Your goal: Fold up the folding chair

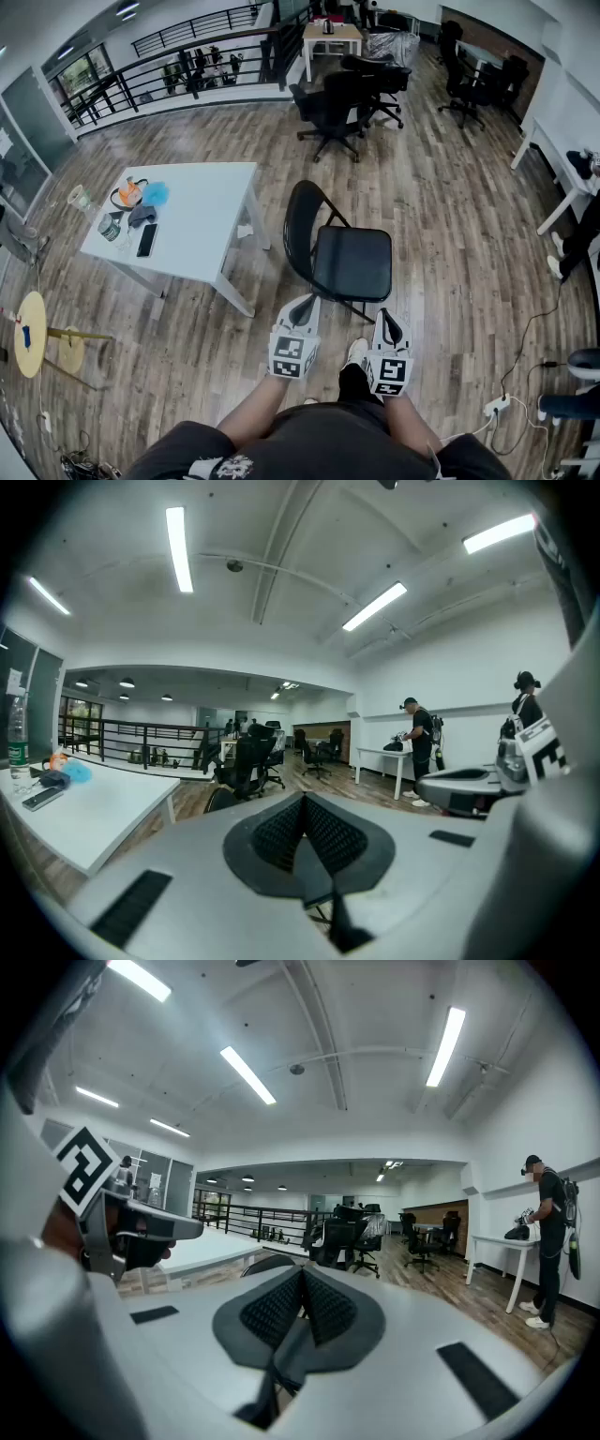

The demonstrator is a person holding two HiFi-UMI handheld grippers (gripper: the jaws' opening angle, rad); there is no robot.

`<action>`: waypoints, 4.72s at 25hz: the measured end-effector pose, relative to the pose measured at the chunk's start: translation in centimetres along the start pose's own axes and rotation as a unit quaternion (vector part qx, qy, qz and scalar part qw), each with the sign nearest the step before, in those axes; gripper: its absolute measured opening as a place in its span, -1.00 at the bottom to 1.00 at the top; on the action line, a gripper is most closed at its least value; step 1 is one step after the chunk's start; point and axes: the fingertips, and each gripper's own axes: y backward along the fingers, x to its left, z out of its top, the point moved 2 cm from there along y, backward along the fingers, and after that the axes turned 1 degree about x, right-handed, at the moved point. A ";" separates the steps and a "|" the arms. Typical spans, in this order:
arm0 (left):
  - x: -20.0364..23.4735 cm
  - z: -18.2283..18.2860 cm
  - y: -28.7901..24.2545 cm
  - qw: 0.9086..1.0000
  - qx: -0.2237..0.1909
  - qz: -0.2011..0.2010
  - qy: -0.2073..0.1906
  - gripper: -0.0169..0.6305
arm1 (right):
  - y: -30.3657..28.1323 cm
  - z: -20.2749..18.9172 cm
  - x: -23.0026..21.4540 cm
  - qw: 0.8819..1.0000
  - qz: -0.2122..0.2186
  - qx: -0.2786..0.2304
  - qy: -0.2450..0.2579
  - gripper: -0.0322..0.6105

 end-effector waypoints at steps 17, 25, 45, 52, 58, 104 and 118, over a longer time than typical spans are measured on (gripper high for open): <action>4.2 0.1 -22.7 0.996 0.076 0.028 0.030 -0.93 | -20.2 -4.7 -12.9 0.996 0.022 0.071 -0.039 -0.86; 6.8 -1.4 -28.8 0.989 0.109 0.086 0.053 -0.94 | -26.5 -8.1 -16.4 0.992 0.060 0.099 -0.048 -0.86; 20.5 -3.4 -34.9 0.954 0.242 0.176 -0.015 -0.79 | -37.5 -26.6 -18.8 0.952 0.121 0.280 -0.037 -0.84; 25.4 -7.9 -35.0 0.925 0.335 0.178 -0.005 0.00 | -39.2 -36.1 -20.2 0.918 0.116 0.362 -0.109 -0.14; 27.1 -12.2 -35.5 0.916 0.370 0.151 0.034 0.02 | -39.6 -45.4 -21.4 0.870 0.122 0.424 -0.221 0.11; 23.4 -3.8 -36.0 0.933 0.326 0.099 0.114 -0.67 | -41.3 -34.5 -10.2 0.719 0.348 0.381 -0.465 0.36; 29.2 2.3 -31.1 0.939 0.307 0.088 0.125 -0.73 | -44.1 -18.2 4.9 0.704 0.400 0.326 -0.488 0.35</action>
